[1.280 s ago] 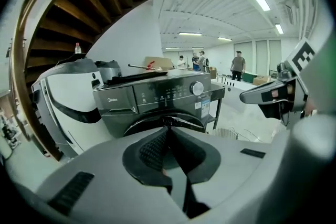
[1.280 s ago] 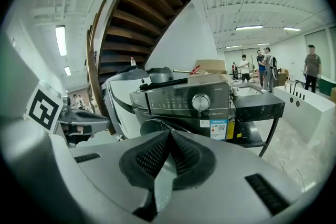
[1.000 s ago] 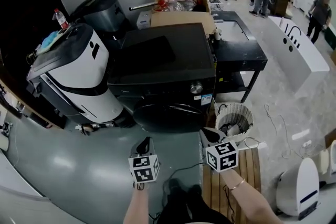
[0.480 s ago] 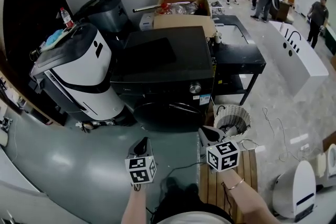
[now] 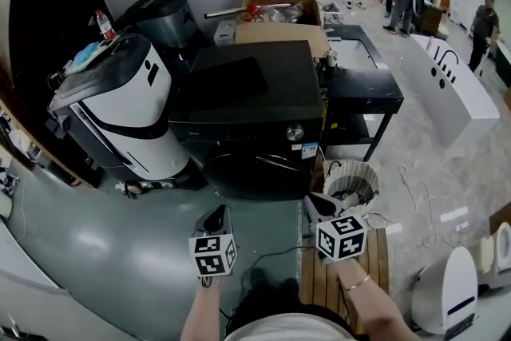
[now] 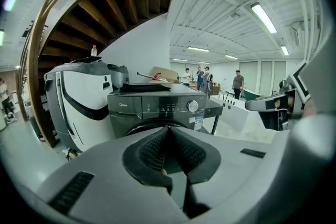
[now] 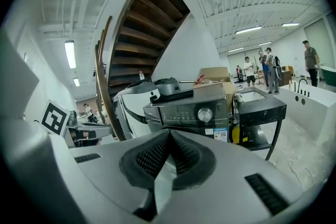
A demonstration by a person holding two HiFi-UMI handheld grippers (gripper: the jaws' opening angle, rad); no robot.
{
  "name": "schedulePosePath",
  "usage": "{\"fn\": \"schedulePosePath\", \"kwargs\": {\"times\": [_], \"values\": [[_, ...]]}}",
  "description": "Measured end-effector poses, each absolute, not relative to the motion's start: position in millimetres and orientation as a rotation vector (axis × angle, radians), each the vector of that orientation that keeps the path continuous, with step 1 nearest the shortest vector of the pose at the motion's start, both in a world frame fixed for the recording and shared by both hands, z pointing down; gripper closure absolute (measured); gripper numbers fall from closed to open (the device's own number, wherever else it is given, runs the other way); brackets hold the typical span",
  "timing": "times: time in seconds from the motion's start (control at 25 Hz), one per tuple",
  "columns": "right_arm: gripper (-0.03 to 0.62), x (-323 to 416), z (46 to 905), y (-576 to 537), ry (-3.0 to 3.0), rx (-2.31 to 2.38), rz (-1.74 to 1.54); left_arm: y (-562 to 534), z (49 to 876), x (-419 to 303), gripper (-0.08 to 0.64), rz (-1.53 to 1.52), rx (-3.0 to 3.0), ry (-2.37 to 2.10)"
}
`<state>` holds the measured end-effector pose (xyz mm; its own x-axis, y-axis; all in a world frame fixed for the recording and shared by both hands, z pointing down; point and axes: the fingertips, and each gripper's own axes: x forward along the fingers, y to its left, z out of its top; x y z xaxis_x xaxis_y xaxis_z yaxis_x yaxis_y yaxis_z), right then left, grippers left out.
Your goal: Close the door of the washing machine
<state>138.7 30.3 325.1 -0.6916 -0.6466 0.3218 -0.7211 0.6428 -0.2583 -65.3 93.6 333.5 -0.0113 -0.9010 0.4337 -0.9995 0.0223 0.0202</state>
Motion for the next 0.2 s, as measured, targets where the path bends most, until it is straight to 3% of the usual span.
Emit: {"fn": "schedulePosePath", "kwargs": {"times": [0.2], "values": [[0.586,141.2,324.2,34.2,-2.665,1.113,0.554,98.8,334.6,-61.6,0.528,0.407,1.928,-1.974]]}}
